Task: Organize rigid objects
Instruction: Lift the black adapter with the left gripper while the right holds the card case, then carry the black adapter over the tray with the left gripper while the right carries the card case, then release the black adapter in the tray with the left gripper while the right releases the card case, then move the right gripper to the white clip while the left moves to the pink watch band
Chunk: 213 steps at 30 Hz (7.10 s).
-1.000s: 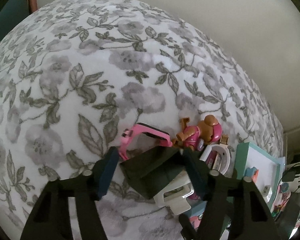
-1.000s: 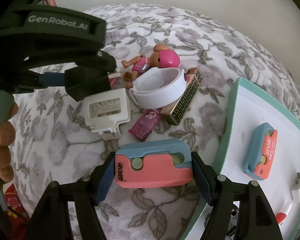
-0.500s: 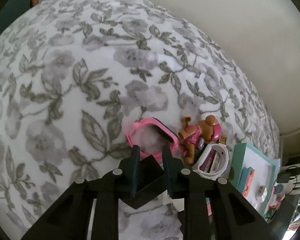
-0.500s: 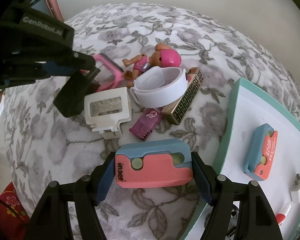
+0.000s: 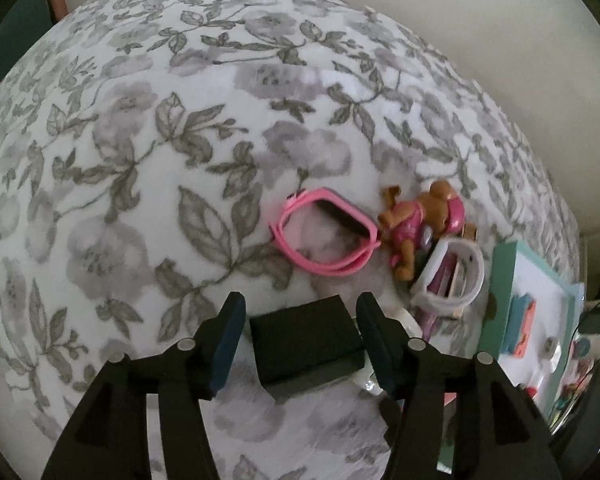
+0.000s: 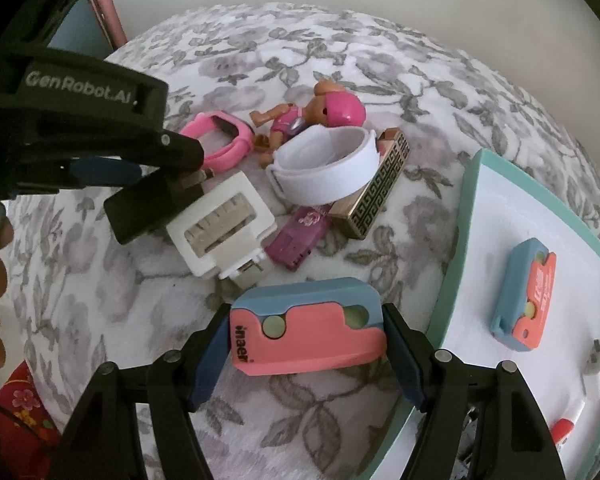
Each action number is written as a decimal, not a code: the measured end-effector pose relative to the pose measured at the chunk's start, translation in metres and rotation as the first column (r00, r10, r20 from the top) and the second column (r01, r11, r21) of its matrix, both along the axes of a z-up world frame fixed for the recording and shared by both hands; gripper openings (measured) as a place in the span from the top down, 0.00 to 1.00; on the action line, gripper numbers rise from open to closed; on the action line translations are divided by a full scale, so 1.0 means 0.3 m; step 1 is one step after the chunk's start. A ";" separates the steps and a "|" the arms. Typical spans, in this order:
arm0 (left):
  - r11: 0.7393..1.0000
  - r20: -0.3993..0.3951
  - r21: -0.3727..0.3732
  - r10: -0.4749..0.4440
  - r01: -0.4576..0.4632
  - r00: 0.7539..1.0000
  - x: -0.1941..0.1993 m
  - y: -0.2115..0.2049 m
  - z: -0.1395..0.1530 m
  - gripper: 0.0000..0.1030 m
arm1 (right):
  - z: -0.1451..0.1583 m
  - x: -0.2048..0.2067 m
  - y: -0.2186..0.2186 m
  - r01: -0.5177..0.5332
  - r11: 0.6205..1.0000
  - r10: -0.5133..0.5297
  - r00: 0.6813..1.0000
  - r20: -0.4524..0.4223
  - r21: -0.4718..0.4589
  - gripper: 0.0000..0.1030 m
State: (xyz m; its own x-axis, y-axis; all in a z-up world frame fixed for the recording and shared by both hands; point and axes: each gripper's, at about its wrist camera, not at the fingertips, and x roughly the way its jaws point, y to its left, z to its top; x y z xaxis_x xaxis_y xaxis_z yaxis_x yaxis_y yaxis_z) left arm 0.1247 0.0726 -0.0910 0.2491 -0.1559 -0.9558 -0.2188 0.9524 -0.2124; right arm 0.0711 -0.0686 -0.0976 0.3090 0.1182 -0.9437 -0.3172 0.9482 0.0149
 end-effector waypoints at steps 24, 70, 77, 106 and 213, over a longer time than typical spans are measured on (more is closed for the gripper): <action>0.994 -0.064 0.078 -0.066 0.071 0.996 -0.079 -0.061 -0.060 0.43 | -0.007 -0.108 0.027 -0.002 1.000 0.002 0.999 -0.032 -0.015 0.28; 0.978 -0.090 0.085 -0.185 0.193 0.979 -0.256 -0.037 -0.063 0.29 | -0.005 -0.122 0.027 -0.008 0.999 0.007 0.999 -0.051 -0.034 0.28; 0.990 -0.034 0.055 -0.130 0.132 0.991 -0.237 0.001 -0.015 0.29 | 0.013 -0.117 0.021 0.005 1.000 -0.005 0.999 -0.039 -0.018 0.28; 0.979 0.174 0.052 -0.203 0.197 0.964 -0.163 -0.287 0.252 0.29 | 0.253 -0.132 -0.356 0.499 0.866 -0.495 0.860 0.125 -0.008 0.28; 0.984 0.161 0.172 -0.073 0.045 0.984 -0.050 -0.148 0.248 0.06 | 0.262 -0.133 -0.517 0.589 0.798 -0.603 0.779 0.174 0.126 0.00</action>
